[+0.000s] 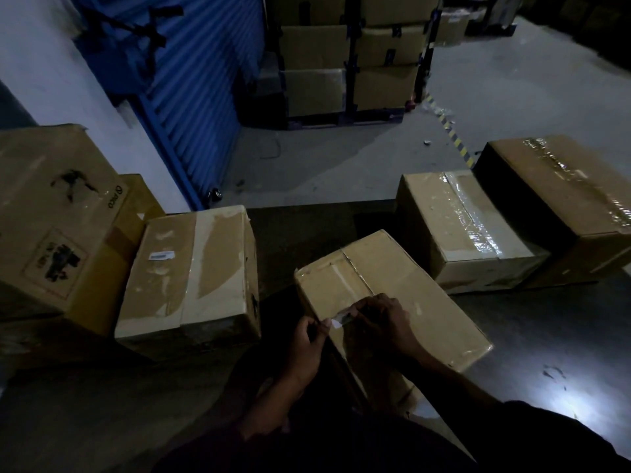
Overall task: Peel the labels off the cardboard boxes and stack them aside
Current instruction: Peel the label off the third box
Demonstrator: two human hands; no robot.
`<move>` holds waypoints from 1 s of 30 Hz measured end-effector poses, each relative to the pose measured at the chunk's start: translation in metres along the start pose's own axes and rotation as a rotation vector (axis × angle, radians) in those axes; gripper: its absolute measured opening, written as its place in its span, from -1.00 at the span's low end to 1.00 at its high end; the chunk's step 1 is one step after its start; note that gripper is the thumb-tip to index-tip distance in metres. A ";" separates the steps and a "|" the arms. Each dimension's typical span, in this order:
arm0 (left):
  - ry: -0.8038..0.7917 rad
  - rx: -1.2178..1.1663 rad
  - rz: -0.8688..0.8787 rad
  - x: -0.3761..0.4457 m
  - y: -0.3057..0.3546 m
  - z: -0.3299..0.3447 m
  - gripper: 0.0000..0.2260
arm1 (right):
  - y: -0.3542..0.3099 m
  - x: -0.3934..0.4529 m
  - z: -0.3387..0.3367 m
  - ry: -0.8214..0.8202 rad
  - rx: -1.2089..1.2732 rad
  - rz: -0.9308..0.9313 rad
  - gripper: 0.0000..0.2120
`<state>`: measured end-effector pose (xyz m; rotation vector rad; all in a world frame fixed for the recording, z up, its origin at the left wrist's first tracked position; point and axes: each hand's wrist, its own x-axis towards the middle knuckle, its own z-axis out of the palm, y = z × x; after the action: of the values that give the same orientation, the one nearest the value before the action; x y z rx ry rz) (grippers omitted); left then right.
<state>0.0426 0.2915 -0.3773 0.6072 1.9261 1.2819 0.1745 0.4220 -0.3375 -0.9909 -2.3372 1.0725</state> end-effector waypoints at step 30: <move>-0.015 -0.028 -0.033 -0.003 0.005 -0.003 -0.76 | 0.000 0.005 -0.001 -0.023 0.331 0.150 -0.87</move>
<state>0.0420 0.2896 -0.3709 0.5667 1.8954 1.2780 0.1716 0.4263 -0.3365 -1.0379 -2.0361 1.4776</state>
